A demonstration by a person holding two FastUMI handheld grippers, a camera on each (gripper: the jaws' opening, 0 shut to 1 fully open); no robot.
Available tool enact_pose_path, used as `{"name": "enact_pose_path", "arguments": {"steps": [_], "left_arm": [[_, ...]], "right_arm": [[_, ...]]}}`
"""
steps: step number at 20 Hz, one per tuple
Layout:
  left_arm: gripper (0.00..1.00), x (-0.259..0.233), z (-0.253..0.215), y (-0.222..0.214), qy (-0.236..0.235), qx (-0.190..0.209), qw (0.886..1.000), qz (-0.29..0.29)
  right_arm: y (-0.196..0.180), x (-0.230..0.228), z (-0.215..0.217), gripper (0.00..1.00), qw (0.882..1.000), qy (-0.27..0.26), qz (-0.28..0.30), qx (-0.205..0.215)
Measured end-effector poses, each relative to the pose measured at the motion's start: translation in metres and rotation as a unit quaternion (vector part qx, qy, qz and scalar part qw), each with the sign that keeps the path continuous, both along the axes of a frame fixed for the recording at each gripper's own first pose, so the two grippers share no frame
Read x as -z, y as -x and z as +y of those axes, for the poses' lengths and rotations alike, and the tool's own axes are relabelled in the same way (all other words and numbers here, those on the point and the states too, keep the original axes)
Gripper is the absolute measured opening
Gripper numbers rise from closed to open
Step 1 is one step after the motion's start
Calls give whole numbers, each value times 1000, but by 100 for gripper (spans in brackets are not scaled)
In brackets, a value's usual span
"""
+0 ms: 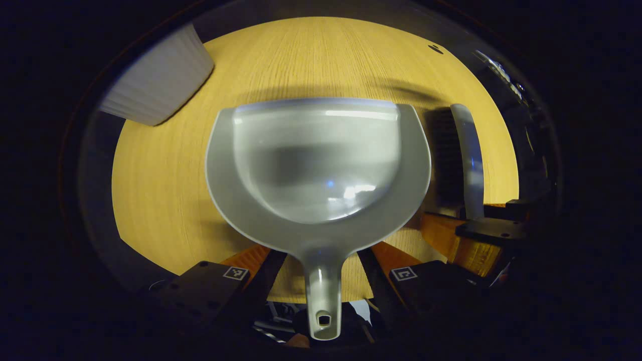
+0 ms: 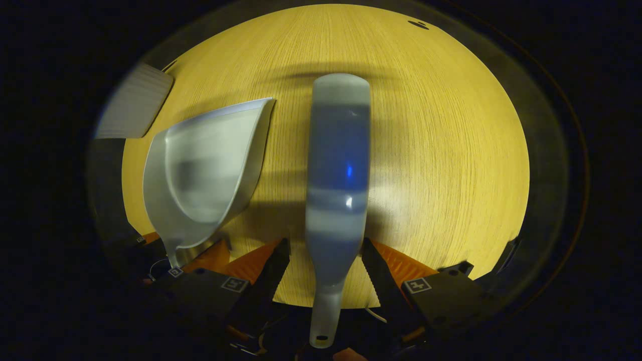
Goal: Pick up the small broom and dustpan from the desktop, sweep the trash into the dustpan with the broom, and then empty the trash into the garbage bin.
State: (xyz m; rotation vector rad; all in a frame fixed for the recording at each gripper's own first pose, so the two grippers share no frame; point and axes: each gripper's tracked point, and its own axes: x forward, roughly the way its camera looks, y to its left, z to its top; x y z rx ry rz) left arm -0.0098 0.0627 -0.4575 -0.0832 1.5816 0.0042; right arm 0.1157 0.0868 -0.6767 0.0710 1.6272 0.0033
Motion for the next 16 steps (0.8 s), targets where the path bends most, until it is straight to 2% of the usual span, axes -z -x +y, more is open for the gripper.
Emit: {"name": "enact_pose_path", "arguments": {"steps": [3, 6, 7, 9, 10, 11, 14, 16], "left_arm": [[86, -12, -3, -5, 8, 16, 999, -51], [86, -25, -1, -6, 8, 22, 994, -106], [85, -30, 0, -7, 5, 24, 992, -123], [85, -42, 0, -1, 4, 31, 989, -145], [83, -48, -2, 3, 12, 35, 988, -150], [86, -54, -6, 6, 22, 38, 986, -160], [86, -82, -8, 17, 19, 48, 979, -198], [86, -111, -13, 18, 13, 45, 968, -247]], "right_arm": [[7, -10, -4, 100, 1000, 3, -19, 0], [6, -35, 0, 92, 998, -12, -64, 17], [5, -45, 0, 96, 996, -15, -81, 22], [8, -65, -1, 96, 993, -16, -113, 27], [11, -76, -1, 96, 991, -17, -129, 29], [12, -88, 1, 96, 988, -18, -147, 31], [13, -126, 2, 96, 973, -7, -229, 11], [7, -160, 5, 96, 953, -10, -301, -22]]}}
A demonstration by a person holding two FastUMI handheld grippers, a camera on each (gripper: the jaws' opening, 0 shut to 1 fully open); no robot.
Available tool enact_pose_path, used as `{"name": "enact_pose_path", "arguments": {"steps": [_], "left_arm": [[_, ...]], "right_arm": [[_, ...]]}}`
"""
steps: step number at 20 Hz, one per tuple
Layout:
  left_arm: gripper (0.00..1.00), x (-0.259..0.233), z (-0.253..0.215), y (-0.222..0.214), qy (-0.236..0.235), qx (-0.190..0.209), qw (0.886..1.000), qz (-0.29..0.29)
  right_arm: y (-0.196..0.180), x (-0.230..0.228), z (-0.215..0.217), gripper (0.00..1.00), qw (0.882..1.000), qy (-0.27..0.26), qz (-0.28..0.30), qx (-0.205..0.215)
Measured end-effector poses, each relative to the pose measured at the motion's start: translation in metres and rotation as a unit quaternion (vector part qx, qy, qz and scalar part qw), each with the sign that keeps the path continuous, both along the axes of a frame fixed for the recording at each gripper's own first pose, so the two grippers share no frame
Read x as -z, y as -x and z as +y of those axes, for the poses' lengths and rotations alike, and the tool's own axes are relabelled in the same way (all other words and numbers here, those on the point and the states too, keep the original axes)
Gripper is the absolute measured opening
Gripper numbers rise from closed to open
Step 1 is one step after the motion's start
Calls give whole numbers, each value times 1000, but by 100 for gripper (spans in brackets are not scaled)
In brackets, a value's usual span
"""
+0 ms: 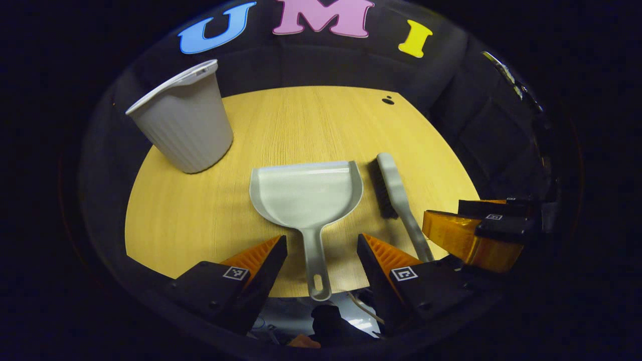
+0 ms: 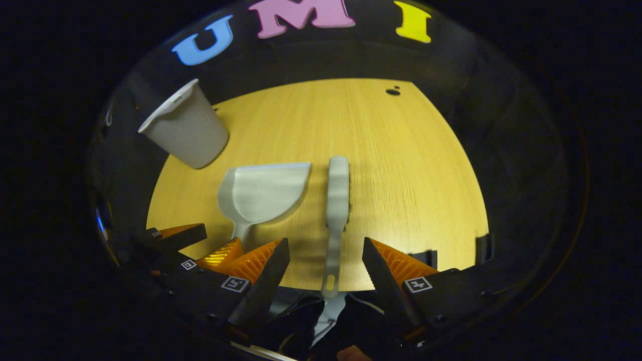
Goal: Pick up the small broom and dustpan from the desktop, sweep the trash into the dustpan with the broom, and then empty the trash into the garbage bin.
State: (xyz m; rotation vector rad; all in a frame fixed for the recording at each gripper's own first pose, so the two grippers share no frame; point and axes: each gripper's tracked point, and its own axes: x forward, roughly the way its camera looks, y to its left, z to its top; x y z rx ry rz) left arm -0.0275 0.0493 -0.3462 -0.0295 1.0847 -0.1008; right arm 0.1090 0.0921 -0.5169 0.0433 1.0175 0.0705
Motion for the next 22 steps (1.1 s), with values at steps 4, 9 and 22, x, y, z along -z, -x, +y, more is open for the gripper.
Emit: {"name": "enact_pose_path", "arguments": {"steps": [4, 9, 22], "left_arm": [[85, -89, -1, -8, -28, -41, 988, -147], [85, -174, -1, 6, -47, -115, 948, -294], [84, -196, 1, 13, -7, -87, 927, -366]], "right_arm": [[-18, -78, 1, 89, 987, -15, -151, -54], [-18, -141, 1, 93, 958, -109, -260, -44], [-13, -302, -49, 94, 876, 12, -481, -9]]}}
